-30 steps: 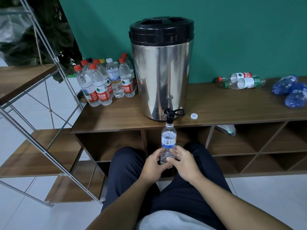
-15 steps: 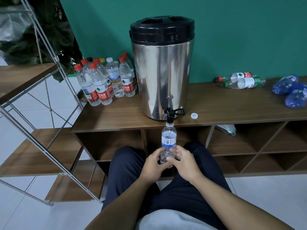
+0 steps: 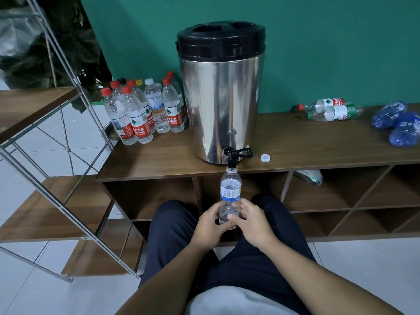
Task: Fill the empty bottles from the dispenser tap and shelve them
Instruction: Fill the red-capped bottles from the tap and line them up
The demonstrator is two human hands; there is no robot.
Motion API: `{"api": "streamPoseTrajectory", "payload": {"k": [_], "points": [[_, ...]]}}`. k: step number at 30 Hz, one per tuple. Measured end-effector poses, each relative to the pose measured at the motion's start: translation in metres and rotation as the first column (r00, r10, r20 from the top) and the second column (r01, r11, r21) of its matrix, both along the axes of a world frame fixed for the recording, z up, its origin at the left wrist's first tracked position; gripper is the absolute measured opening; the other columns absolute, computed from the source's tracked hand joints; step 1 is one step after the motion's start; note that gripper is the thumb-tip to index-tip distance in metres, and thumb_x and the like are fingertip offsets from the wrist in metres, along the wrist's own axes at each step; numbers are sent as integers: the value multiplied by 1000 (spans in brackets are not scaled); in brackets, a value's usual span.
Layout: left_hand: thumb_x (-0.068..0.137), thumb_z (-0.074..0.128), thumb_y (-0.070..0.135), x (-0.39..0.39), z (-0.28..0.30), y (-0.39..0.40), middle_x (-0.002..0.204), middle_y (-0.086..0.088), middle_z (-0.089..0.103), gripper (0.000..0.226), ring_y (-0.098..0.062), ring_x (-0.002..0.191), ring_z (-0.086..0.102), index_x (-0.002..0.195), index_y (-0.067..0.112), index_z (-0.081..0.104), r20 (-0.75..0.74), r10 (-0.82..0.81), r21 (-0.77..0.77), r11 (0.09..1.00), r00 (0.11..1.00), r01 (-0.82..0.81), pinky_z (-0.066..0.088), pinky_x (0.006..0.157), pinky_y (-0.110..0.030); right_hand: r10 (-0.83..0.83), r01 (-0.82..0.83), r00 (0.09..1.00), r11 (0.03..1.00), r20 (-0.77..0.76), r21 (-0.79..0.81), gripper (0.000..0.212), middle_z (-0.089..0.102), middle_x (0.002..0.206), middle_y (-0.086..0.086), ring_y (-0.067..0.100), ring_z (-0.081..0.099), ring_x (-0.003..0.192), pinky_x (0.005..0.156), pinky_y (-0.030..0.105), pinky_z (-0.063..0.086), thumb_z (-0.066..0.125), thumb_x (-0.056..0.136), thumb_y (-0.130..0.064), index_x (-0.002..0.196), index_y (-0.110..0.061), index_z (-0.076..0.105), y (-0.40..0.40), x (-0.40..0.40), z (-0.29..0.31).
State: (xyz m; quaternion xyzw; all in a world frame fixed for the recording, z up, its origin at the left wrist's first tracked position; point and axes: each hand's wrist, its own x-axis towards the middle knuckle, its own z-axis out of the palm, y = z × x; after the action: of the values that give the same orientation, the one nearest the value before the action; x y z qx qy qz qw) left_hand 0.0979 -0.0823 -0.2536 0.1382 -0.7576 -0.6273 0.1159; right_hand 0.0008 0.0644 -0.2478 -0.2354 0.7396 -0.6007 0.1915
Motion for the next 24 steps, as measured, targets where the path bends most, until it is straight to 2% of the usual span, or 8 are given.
{"api": "streamPoseTrajectory", "payload": {"k": [4,7,11,18,24], "points": [[97,86,9,-1,-1,0,131,8,80,54,-15,124,75,144,29,68,3,-4,-5,1000,1000,4,61,107,-35,10,-10,1000,1000,3,3,46,82,119,-13,6,76,116,98,25,61,83,94,1,127,-28,69,0,-1,-1],[97,86,8,0,-1,0,131,8,80,54,-14,124,76,144,29,68,5,0,-4,1000,1000,0,61,105,-32,13,-13,1000,1000,11,-8,45,82,119,-10,7,77,116,97,24,61,82,94,3,128,-23,70,0,-1,-2],[97,86,8,0,-1,0,131,9,80,54,-13,124,75,143,29,68,7,0,-4,1000,1000,0,60,106,-31,12,-12,1000,1000,14,-9,47,82,118,-13,6,77,114,96,23,61,82,94,2,127,-28,69,1,0,-1],[96,87,11,-1,-3,-1,132,8,80,56,-15,125,75,145,29,68,27,0,-26,1000,1000,1,61,111,-46,11,-11,1000,1000,7,-9,47,81,119,-15,6,76,115,98,24,60,82,94,1,127,-30,69,0,0,1],[97,88,12,-1,-3,-1,132,7,80,55,-16,125,75,145,30,68,29,3,-26,1000,1000,-2,60,111,-50,18,-18,1000,1000,6,5,44,82,119,-12,7,77,115,97,26,61,82,95,0,129,-26,70,1,0,-1]]}}
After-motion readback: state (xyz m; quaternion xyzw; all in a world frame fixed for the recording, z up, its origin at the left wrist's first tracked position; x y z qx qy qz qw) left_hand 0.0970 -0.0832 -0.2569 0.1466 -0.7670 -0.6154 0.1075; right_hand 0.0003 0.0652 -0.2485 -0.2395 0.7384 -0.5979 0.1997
